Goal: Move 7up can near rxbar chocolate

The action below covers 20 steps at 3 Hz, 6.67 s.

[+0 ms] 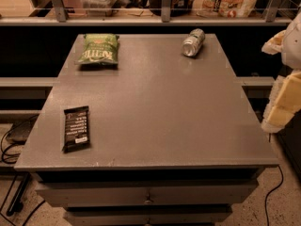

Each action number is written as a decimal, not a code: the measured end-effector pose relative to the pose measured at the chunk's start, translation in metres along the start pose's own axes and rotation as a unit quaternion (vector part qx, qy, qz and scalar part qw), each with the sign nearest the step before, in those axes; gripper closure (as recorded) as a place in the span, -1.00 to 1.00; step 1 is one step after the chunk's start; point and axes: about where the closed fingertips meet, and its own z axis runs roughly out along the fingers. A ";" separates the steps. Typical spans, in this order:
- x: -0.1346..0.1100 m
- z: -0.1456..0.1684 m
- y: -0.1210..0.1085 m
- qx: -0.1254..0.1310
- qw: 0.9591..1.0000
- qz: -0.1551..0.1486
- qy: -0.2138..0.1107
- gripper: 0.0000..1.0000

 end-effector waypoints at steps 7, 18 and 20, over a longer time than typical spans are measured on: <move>-0.044 0.037 -0.089 0.077 0.976 0.102 -0.178 -1.00; -0.122 0.198 -0.282 0.143 0.845 0.333 -0.393 -1.00; -0.162 0.235 -0.322 0.142 0.800 0.383 -0.439 -1.00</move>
Offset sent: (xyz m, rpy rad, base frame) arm 0.0051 -0.0023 -0.0019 0.0519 0.0031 -0.0176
